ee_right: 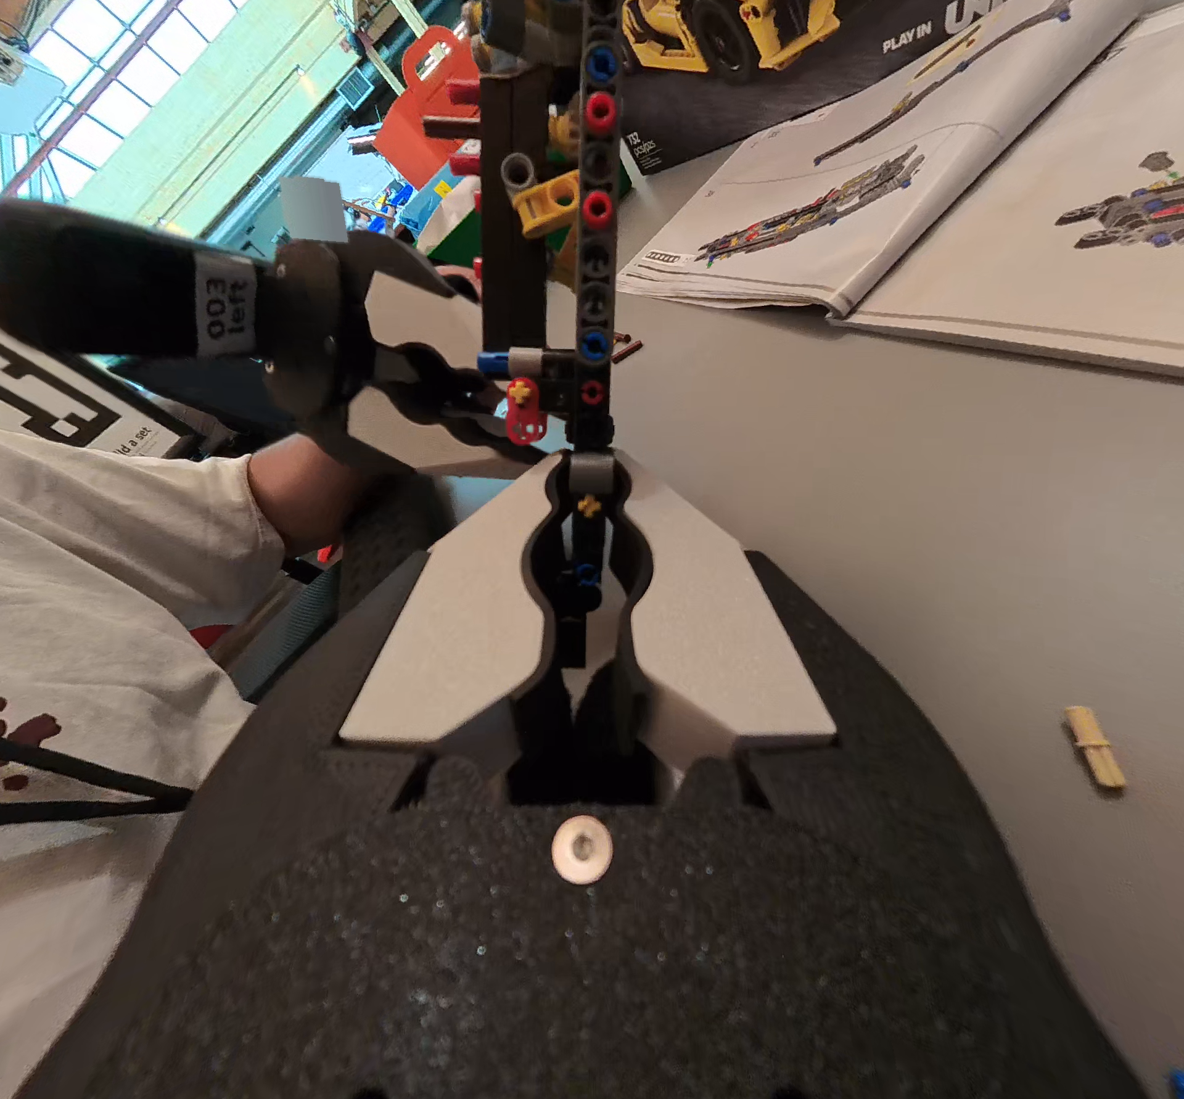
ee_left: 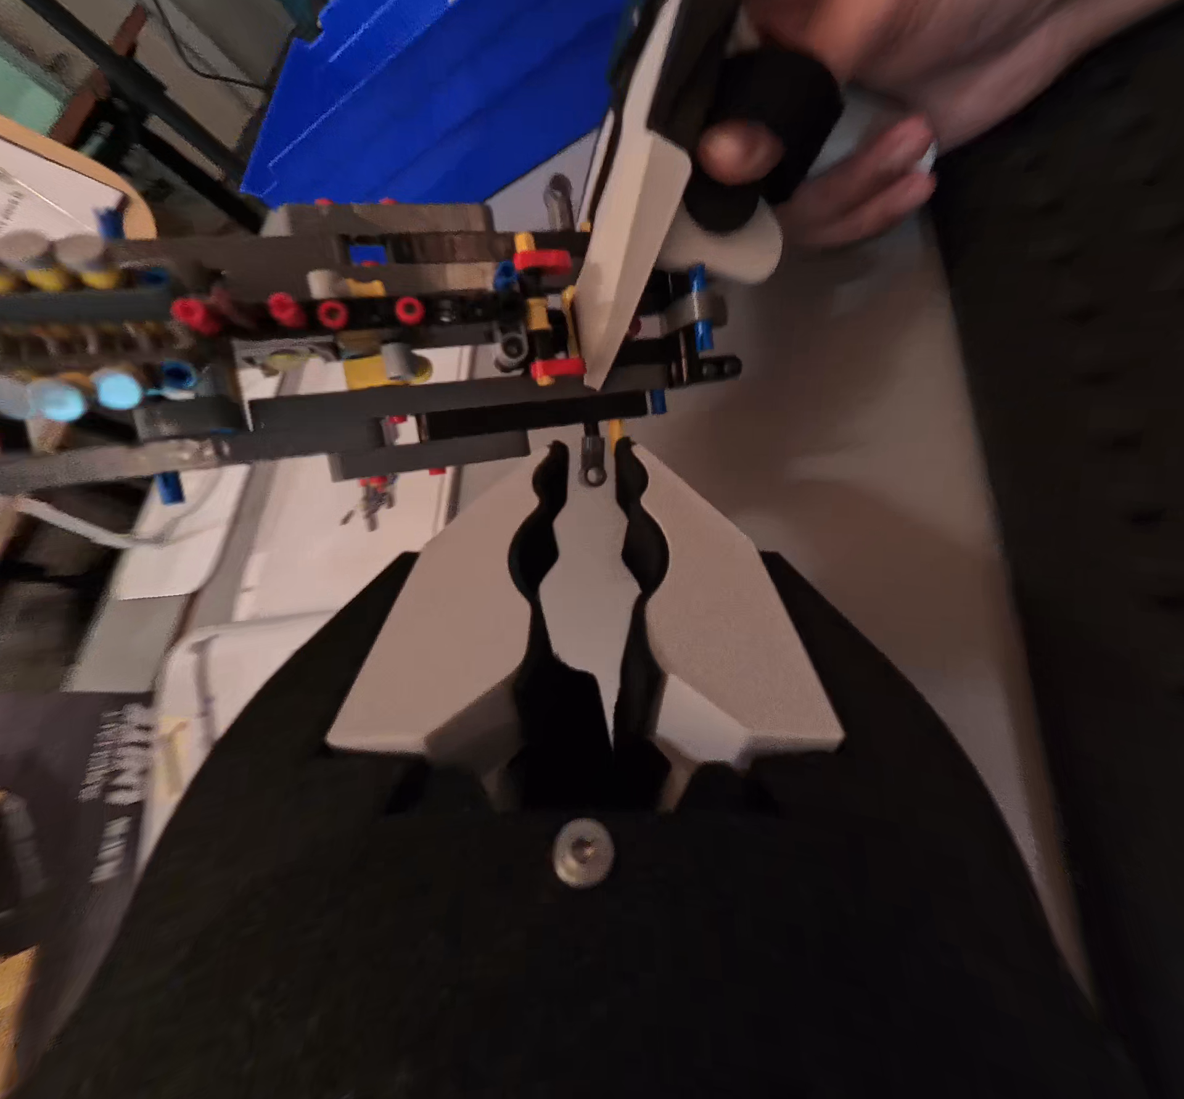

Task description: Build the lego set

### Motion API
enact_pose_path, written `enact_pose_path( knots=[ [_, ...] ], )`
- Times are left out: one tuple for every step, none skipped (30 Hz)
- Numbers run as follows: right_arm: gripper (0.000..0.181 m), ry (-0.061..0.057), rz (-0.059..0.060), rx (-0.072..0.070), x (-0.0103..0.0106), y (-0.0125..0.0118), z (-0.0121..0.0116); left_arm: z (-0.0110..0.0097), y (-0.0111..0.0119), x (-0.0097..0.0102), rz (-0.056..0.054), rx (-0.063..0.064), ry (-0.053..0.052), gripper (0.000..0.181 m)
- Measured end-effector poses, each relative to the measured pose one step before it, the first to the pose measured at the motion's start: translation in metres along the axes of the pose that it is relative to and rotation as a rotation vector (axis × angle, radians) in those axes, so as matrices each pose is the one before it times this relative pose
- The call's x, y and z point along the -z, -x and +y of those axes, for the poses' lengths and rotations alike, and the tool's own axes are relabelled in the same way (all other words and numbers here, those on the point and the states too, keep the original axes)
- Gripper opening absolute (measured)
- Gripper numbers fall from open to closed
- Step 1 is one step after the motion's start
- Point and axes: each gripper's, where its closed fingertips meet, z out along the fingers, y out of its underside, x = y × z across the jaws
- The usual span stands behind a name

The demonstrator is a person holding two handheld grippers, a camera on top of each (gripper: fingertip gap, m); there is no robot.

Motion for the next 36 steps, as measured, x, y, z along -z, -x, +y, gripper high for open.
enact_pose_path(
  knots=[
    [0.006,-0.0063,-0.0060,-0.0067,0.00048,0.00031,-0.00092,-0.00426,0.00082,0.00348,0.0351,0.0670,-0.0386,0.016],
    [0.006,-0.0099,-0.0125,-0.0096,0.00092,0.00100,-0.00161,-0.00412,0.00368,0.00387,0.0217,0.0711,-0.0399,0.017],
    [0.006,-0.0147,-0.0132,-0.0058,0.00166,0.00149,-0.00251,-0.00398,0.00288,0.00349,0.0330,0.0818,-0.0408,0.019],
    [0.006,-0.0198,-0.0179,-0.0031,0.00208,0.00242,-0.00345,-0.00189,-0.00019,0.00202,0.0619,0.1051,-0.0303,0.023],
    [0.006,-0.0239,-0.0290,-0.0062,0.00211,0.00403,-0.00398,0.00125,-0.00134,0.00029,0.0777,0.1283,-0.0134,0.028],
    [0.006,-0.0269,-0.0300,-0.0053,0.00211,0.00429,-0.00443,0.00035,-0.00163,-0.00055,0.0800,0.1263,-0.0192,0.032],
    [0.006,-0.0187,-0.0214,-0.0036,0.00146,0.00285,-0.00309,-0.00390,-0.00367,-0.00014,0.0825,0.1049,-0.0492,0.033],
    [0.006,-0.0101,-0.0181,-0.0089,0.00093,0.00223,-0.00166,-0.00409,-0.00438,-0.00037,0.0765,0.0840,-0.0487,0.033],
    [0.006,-0.0044,-0.0099,-0.0082,0.00032,0.00086,-0.00064,-0.00375,-0.00161,-0.00092,0.0498,0.0678,-0.0406,0.031],
    [0.006,0.0031,-0.0013,-0.0034,-0.00008,-0.00021,0.00056,-0.00464,-0.00135,-0.00043,0.0392,0.0513,-0.0437,0.028],
    [0.006,0.0026,0.0030,0.0044,-0.00004,0.00007,0.00026,-0.00263,-0.00202,-0.00049,0.0370,0.0395,-0.0270,0.025],
    [0.006,-0.0013,0.0002,0.0067,0.00008,0.00052,-0.00024,-0.00133,-0.00023,-0.00038,0.0195,0.0286,-0.0154,0.023],
    [0.006,-0.0020,-0.0047,0.0011,0.00012,0.00084,-0.00031,0.00009,0.00168,-0.00021,-0.0001,0.0112,-0.0048,0.019],
    [0.006,-0.0033,-0.0014,0.0009,0.00017,0.00035,-0.00041,0.00248,0.00062,-0.00036,-0.0017,-0.0068,0.0110,0.015],
    [0.006,-0.0001,0.0018,-0.0014,0.00004,-0.00050,-0.00004,0.00199,0.00060,-0.00055,-0.0083,-0.0091,0.0101,0.015],
    [0.006,0.0024,0.0002,-0.0040,-0.00003,-0.00046,0.00026,-0.00024,-0.00111,-0.00024,0.0035,-0.0033,-0.0023,0.015],
    [0.006,-0.0008,-0.0033,-0.0027,0.00007,0.00020,-0.00010,-0.00034,-0.00071,-0.00013,0.0025,-0.0003,0.0002,0.015],
    [0.006,-0.0012,-0.0020,-0.0011,-0.00006,0.00018,-0.00018,-0.00058,0.00128,0.00027,-0.0091,-0.0029,-0.0019,0.015],
    [0.006,0.0012,0.0005,0.0010,-0.00014,-0.00004,0.00012,-0.00083,0.00169,0.00074,-0.0110,-0.0041,-0.0056,0.012],
    [0.006,0.0022,-0.0013,-0.0004,-0.00012,0.00012,0.00037,0.00050,-0.00009,0.00056,0.0018,-0.0025,0.0015,0.010],
    [0.006,0.0001,-0.0034,-0.0040,-0.00009,0.00033,0.00005,0.00175,0.00053,-0.00002,-0.0004,-0.0002,0.0092,0.007],
    [0.006,-0.0021,0.0018,0.0017,0.00019,-0.00021,-0.00030,0.00089,0.00001,-0.00031,0.0032,0.0038,0.0043,0.007],
    [0.006,-0.0011,-0.0012,-0.0010,0.00009,0.00009,-0.00015,-0.00031,-0.00044,-0.00042,0.0037,0.0042,-0.0038,0.008],
    [0.006,-0.0009,-0.0027,-0.0035,0.00001,0.00012,-0.00017,0.00004,0.00016,-0.00050,-0.0005,0.0004,-0.0005,0.008],
    [0.006,0.0017,0.0037,-0.0001,0.00000,-0.00070,0.00021,0.00069,0.00049,-0.00029,-0.0022,0.0005,0.0038,0.008],
    [0.006,0.0009,0.0030,0.0017,0.00002,-0.00027,0.00023,-0.00069,0.00059,0.00031,-0.0032,0.0013,-0.0053,0.007],
    [0.006,-0.0035,-0.0067,-0.0030,-0.00007,0.00087,-0.00035,-0.00068,-0.00086,0.00020,0.0065,0.0039,-0.0055,0.007],
    [0.006,-0.0011,-0.0064,-0.0033,0.00027,0.00072,-0.00027,0.00022,-0.00071,-0.00017,0.0055,0.0042,0.0009,0.007],
    [0.006,-0.0014,0.0039,0.0026,0.00007,-0.00041,-0.00019,-0.00001,0.00045,-0.00019,-0.0016,0.0032,-0.0013,0.007],
    [0.006,-0.0041,0.0019,-0.0001,0.00014,-0.00027,-0.00047,-0.00065,0.00015,-0.00010,0.0030,0.0086,-0.0070,0.006],
    [0.006,-0.0080,-0.0099,-0.0125,0.00024,0.00054,-0.00095,-0.00170,-0.00025,-0.00024,0.0062,0.0114,-0.0161,0.006],
    [0.006,-0.0167,-0.0060,-0.0131,0.00030,0.00000,-0.00213,-0.00329,0.00008,-0.00028,0.0011,0.0117,-0.0268,0.006],
    [0.006,-0.0136,-0.0070,-0.0081,0.00056,0.00067,-0.00203,-0.00272,-0.00114,-0.00075,0.0075,0.0101,-0.0226,0.006],
    [0.006,-0.0074,-0.0123,-0.0135,0.00078,0.00088,-0.00120,-0.00169,-0.00072,-0.00092,0.0045,0.0042,-0.0145,0.006],
    [0.006,-0.0067,-0.0065,-0.0068,0.00066,0.00016,-0.00059,-0.00099,-0.00023,-0.00087,-0.0004,-0.0025,-0.0095,0.006],
    [0.006,-0.0013,-0.0002,-0.0010,0.00056,0.00009,-0.00015,0.00002,-0.00025,-0.00051,0.0024,0.0007,-0.0009,0.006]
  ],
)
